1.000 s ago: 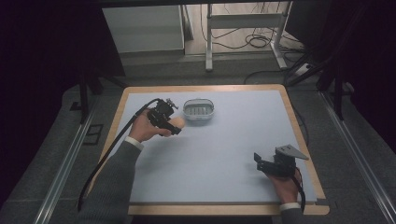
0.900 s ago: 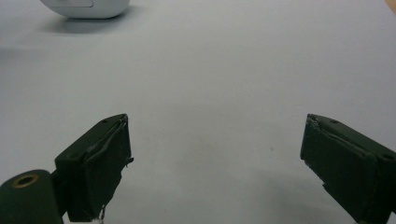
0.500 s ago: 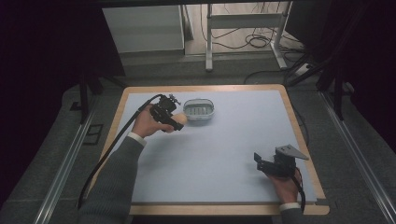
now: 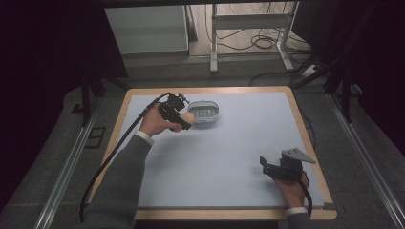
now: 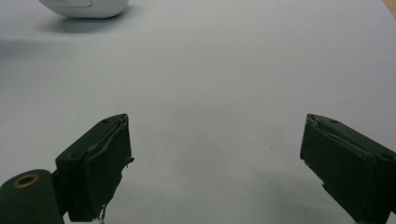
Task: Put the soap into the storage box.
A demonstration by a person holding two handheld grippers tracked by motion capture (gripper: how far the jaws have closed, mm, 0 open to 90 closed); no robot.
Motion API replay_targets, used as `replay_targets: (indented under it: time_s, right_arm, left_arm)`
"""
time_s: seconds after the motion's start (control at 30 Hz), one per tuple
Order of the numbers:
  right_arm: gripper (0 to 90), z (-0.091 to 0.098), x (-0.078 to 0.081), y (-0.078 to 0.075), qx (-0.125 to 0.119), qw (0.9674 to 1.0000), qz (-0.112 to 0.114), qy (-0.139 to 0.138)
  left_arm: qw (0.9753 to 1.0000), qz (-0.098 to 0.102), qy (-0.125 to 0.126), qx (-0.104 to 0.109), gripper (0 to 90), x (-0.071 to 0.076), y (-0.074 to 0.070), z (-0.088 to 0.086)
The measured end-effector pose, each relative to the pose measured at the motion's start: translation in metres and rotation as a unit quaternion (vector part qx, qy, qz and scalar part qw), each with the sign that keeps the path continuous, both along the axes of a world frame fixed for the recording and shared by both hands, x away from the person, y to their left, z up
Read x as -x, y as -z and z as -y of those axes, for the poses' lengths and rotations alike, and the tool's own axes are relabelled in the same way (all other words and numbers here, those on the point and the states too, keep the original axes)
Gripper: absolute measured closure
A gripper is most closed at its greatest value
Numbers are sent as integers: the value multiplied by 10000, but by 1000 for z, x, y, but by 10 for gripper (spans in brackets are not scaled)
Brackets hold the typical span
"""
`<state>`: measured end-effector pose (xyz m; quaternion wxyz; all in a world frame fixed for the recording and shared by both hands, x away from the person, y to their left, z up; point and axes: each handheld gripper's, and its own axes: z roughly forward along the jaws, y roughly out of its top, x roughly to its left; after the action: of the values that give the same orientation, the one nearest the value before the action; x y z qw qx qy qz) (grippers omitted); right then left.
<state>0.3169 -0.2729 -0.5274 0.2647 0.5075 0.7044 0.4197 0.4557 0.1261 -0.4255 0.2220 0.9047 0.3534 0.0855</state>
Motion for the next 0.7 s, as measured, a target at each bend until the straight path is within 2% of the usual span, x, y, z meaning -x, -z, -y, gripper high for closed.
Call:
replay_targets:
  time_s: [0.3,0.7]
  right_arm:
    - [89,0,0,0,-3,10000,4,4]
    - [89,0,0,0,-15,10000,-7,2]
  left_arm:
    - [9999,26,51,-117,322,-7,-3,5]
    - [10000,7,57,-52,322,-15,-6,10]
